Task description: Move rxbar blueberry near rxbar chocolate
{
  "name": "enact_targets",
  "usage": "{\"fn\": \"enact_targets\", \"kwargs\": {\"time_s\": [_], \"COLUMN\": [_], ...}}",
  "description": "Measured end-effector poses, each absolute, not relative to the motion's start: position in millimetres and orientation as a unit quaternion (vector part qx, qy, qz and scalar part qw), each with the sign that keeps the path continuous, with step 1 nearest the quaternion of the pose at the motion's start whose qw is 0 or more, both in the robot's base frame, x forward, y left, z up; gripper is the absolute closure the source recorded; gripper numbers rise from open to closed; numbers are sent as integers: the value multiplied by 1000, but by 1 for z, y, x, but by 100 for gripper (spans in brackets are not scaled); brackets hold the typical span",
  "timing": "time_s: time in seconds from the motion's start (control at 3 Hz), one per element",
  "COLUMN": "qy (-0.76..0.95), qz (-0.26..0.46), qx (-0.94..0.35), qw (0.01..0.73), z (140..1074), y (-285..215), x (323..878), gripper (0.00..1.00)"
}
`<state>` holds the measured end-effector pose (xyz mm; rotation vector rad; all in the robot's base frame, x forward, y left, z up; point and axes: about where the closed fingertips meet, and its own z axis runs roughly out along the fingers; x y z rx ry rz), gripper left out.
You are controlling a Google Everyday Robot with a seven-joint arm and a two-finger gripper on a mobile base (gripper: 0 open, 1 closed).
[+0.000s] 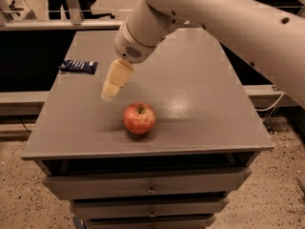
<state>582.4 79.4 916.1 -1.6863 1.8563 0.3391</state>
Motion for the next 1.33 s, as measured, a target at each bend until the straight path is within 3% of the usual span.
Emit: {"fn": "enact_targets", "kwargs": {"time_s": [0.33, 1.33], "qy": [679, 699], "qz": [141, 173], "qx": [-639, -607], "qw": [331, 338], "z": [904, 861], "y": [138, 211], "x": [628, 717], "gripper": [0, 0]}}
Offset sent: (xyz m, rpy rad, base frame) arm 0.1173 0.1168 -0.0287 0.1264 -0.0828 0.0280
